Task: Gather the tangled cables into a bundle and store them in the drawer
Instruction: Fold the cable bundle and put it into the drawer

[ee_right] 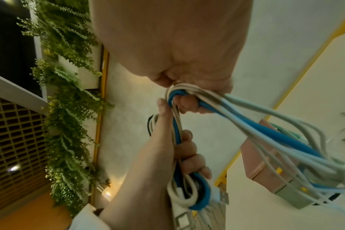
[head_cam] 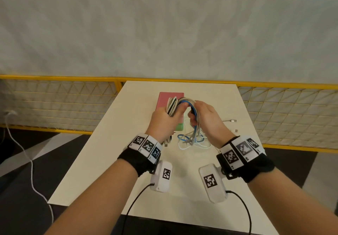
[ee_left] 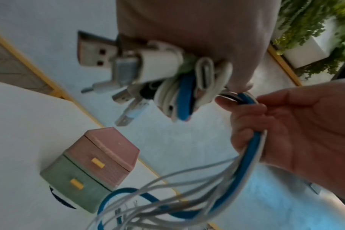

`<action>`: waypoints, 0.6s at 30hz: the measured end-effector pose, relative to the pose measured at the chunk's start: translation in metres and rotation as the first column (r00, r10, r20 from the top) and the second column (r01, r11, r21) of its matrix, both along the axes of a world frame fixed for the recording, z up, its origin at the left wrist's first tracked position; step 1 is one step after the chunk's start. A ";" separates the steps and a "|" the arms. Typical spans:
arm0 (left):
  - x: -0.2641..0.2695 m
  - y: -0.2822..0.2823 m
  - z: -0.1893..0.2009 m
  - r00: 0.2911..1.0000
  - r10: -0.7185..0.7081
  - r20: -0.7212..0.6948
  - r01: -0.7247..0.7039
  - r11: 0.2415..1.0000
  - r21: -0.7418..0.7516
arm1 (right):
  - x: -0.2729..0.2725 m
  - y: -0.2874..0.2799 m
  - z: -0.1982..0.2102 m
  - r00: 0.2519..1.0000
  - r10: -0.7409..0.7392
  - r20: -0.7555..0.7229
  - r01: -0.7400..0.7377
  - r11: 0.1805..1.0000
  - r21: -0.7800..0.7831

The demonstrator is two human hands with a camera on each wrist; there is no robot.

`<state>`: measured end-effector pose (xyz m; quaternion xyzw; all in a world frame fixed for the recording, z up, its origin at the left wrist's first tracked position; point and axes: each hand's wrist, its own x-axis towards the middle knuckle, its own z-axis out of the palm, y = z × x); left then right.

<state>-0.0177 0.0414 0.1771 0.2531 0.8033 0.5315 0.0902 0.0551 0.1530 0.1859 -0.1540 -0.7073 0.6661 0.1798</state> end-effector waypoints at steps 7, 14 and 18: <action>-0.001 -0.002 -0.008 0.992 -0.086 -0.091 0.080 0.995 -0.058 | 0.005 0.006 0.010 0.978 0.186 0.092 -0.170 0.972 -0.160; -0.005 -0.008 -0.002 0.972 -0.218 -0.086 0.209 0.972 -0.106 | 0.012 0.010 0.010 0.941 0.296 0.165 -0.264 0.945 -0.193; -0.009 -0.008 -0.006 0.975 -0.197 -0.102 0.183 0.974 -0.134 | 0.007 0.002 0.014 0.926 0.308 0.217 -0.291 0.951 -0.108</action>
